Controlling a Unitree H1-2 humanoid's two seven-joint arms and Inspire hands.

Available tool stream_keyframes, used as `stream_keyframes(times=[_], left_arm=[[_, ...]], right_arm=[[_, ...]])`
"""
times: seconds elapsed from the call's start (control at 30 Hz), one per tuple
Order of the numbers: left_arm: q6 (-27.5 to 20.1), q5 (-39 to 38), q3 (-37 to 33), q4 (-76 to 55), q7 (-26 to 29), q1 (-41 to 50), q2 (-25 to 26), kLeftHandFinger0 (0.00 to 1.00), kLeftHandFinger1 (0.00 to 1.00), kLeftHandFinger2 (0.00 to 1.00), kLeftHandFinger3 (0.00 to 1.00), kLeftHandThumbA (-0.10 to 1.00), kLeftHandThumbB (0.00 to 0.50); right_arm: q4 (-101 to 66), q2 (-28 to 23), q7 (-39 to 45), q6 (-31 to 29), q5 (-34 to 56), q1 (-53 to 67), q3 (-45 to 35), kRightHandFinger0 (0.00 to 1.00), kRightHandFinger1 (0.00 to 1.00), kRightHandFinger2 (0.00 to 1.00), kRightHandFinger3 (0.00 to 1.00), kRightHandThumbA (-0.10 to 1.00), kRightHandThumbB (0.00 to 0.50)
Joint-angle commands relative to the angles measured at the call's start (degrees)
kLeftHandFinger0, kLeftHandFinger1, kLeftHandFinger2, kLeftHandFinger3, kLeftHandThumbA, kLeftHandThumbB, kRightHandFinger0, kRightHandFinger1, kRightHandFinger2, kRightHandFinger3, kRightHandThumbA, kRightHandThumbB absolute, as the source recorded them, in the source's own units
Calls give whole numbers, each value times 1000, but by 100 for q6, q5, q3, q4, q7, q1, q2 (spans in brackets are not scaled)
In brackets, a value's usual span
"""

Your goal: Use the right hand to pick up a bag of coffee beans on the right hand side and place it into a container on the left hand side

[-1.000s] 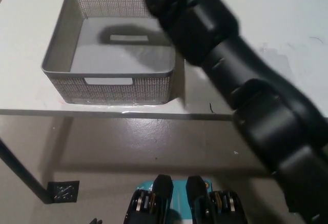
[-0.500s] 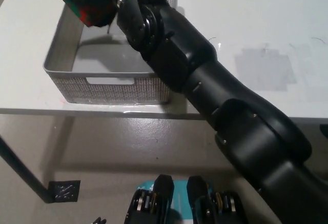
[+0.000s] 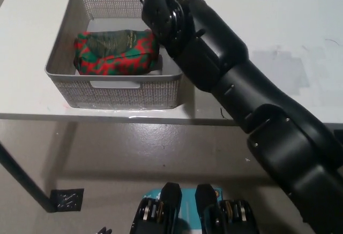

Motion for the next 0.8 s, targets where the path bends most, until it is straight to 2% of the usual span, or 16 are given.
stream_keyframes(times=[0.0, 0.13, 0.2, 0.3, 0.33, 0.5, 0.57, 0.63, 0.7, 0.73, 0.77], left_arm=[[-201, 90, -40, -30, 6, 2, -63, 1000, 1000, 1000, 1000, 1000, 482], [-86, 327, 40, -77, 77, -133, -106, 1000, 1000, 1000, 1000, 1000, 492], [-88, 360, 33, -83, 75, -133, -120, 1000, 1000, 1000, 1000, 1000, 479], [-85, 409, 68, -99, 143, -116, -184, 1000, 1000, 1000, 1000, 1000, 467], [-86, 417, 71, -90, 161, -116, -212, 1000, 1000, 1000, 1000, 1000, 467], [-134, 370, 100, -53, 173, -53, -224, 1000, 1000, 1000, 1000, 1000, 466], [-74, 354, 106, -58, 157, -92, -230, 1000, 1000, 1000, 1000, 1000, 473], [-33, 398, 116, -58, 161, -162, -227, 1000, 1000, 1000, 1000, 1000, 472], [41, 349, 124, -91, 127, -191, -222, 1000, 1000, 1000, 1000, 1000, 477], [67, 329, 134, -83, 112, -209, -206, 1000, 1000, 1000, 1000, 1000, 489], [78, 311, 139, -82, 105, -216, -201, 1000, 1000, 1000, 1000, 1000, 489]], right_arm=[[-653, -228, 304, 28, 246, 35, -231, 1000, 1000, 1000, 1000, 1000, 422], [-3105, -231, 309, 162, 1266, 1159, -1231, 1000, 1000, 1000, 1000, 1000, 370], [-3953, -194, 375, 444, 1399, 1539, -1410, 1000, 1000, 1000, 1000, 1000, 385], [-5609, -259, 486, 848, 1526, 2395, -1574, 1000, 1000, 1000, 1000, 1000, 371], [-5906, -314, 480, 836, 1574, 2592, -1630, 1000, 1000, 1000, 1000, 1000, 377], [-6936, -447, 431, 919, 1855, 3289, -1926, 1000, 1000, 1000, 1000, 1000, 338], [-7400, -515, 400, 952, 2002, 3611, -2084, 1000, 1000, 1000, 1000, 1000, 380], [-7700, -562, 378, 917, 2113, 3901, -2160, 1000, 1000, 1000, 1000, 1000, 386], [-7960, -560, 361, 878, 2154, 4200, -2154, 1000, 1000, 1000, 1000, 1000, 378], [-8164, -570, 346, 798, 2173, 4492, -2114, 1000, 1000, 1000, 1000, 1000, 333], [-8237, -567, 336, 759, 2181, 4608, -2100, 1000, 1000, 1000, 1000, 1000, 328]])
